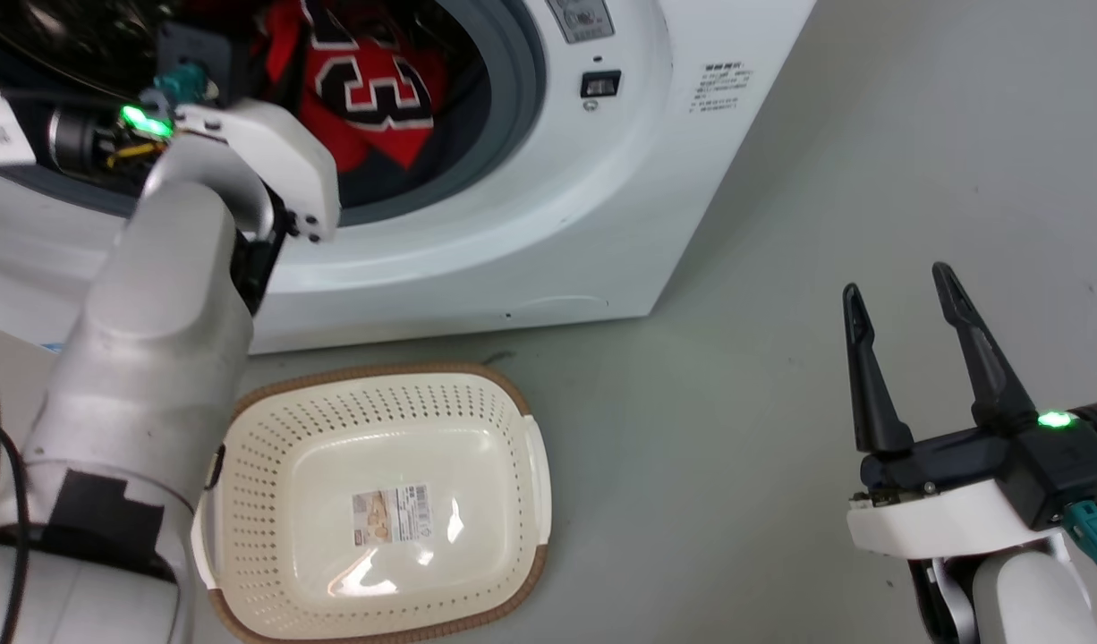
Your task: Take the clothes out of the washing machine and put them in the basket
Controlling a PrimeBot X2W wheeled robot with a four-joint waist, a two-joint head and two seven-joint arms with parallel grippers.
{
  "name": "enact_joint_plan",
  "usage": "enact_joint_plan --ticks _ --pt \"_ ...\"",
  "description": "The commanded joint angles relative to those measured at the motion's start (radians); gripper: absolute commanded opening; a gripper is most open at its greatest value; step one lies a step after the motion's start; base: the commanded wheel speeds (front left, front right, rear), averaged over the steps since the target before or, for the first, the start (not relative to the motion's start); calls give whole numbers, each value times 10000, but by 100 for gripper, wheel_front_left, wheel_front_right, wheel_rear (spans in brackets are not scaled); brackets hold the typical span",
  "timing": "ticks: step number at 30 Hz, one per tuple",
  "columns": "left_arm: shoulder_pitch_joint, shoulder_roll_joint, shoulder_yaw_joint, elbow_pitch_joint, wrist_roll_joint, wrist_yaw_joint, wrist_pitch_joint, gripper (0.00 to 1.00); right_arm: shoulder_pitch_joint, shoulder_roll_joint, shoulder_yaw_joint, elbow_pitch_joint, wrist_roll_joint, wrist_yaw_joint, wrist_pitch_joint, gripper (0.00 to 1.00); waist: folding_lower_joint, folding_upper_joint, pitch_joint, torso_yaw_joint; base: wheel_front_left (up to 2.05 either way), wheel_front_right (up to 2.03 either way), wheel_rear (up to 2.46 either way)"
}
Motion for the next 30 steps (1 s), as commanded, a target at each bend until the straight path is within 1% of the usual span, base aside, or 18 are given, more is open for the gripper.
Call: enact_joint_plan --ticks 1,2,4,8,10,11,15,19,30 --pt "480 -38 -113 -383 -203 0 -106 0 240 6 2 66 -82 -7 -21 100 2 0 -625 301 0 0 0" --pt "480 -38 -113 -383 -203 0 -106 0 240 6 2 66 -82 -7 -21 100 2 0 -625 301 0 0 0" --pt "1059 11 -202 -957 -402 0 -145 0 439 6 -22 122 -112 -7 -21 100 2 0 -1018 438 0 0 0" --pt "1842 203 -199 -1939 -501 14 -181 0 713 7 -5 175 -182 -7 -21 100 2 0 -1466 574 0 0 0" --pt "2271 321 -171 -2505 -536 96 -190 0 837 6 8 206 -168 -7 -21 100 2 0 -1685 619 0 0 0" --pt "2271 321 -171 -2505 -536 96 -190 0 837 6 8 206 -168 -7 -21 100 2 0 -1685 619 0 0 0" --pt "3135 512 -121 -3825 -659 274 -140 0 1108 7 -27 261 -151 -7 -21 100 2 0 -2098 747 0 0 0" --pt "3905 841 -90 -5435 -710 610 257 0 1349 7 -47 299 -134 -7 -21 100 2 0 -2433 893 0 0 0" --pt "5415 1975 257 -10312 -744 1646 1890 0 1676 9 1 404 -150 -7 -21 100 2 0 -2901 1165 0 0 0"
